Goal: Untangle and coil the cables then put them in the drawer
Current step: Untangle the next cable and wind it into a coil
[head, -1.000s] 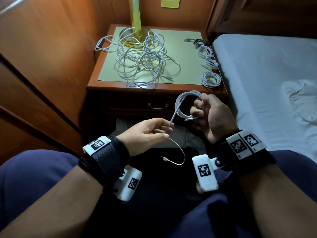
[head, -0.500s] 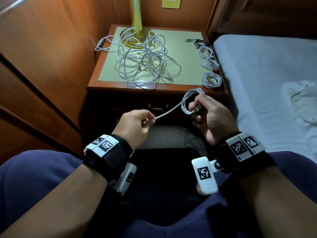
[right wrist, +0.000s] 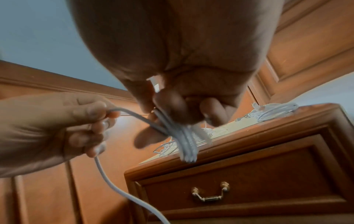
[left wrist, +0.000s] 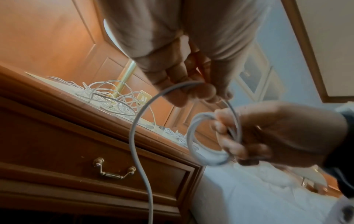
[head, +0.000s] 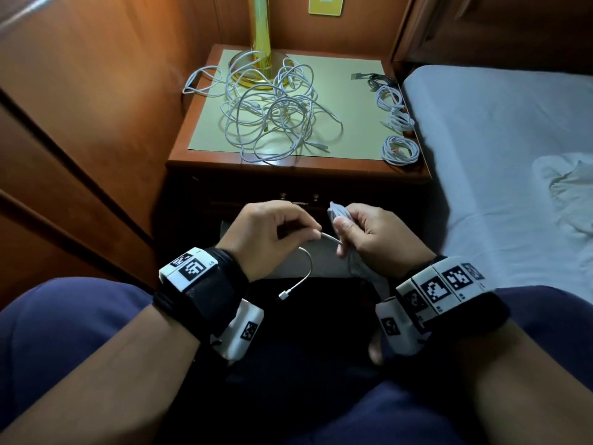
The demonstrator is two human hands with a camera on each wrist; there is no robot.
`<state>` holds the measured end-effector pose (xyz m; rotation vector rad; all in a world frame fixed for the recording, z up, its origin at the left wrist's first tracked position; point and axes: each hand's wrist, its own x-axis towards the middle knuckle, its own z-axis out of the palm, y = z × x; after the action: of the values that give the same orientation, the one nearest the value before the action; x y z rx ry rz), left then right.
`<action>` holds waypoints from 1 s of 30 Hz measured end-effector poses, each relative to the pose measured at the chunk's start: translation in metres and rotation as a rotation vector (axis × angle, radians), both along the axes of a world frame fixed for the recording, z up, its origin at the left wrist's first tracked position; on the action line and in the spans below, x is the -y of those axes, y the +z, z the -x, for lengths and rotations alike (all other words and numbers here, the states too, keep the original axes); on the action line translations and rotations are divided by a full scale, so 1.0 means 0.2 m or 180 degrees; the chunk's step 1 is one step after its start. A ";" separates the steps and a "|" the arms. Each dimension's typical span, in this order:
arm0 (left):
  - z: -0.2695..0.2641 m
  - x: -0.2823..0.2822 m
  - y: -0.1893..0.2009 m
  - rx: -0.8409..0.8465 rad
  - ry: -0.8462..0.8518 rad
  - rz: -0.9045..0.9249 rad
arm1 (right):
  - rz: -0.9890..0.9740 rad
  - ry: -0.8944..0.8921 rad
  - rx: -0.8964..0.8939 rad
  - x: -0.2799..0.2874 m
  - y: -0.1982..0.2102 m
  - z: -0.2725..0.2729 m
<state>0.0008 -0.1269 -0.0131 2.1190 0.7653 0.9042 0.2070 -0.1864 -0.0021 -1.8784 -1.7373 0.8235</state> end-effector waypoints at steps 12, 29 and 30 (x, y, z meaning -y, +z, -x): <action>-0.01 0.00 0.01 0.0357 0.0091 0.1311 | 0.0230 0.0109 -0.2064 0.01 0.04 0.07; -0.06 0.03 0.02 0.0449 0.0322 0.1719 | 0.0817 -0.0640 -0.3144 0.01 0.09 0.13; -0.05 0.02 0.02 0.0476 0.0376 0.1755 | 0.0767 -0.0732 -0.3157 0.00 0.09 0.12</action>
<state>0.0107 -0.1315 -0.0099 1.5222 0.9425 0.7894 0.1827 -0.1869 0.0160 -1.3453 -0.8167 1.5566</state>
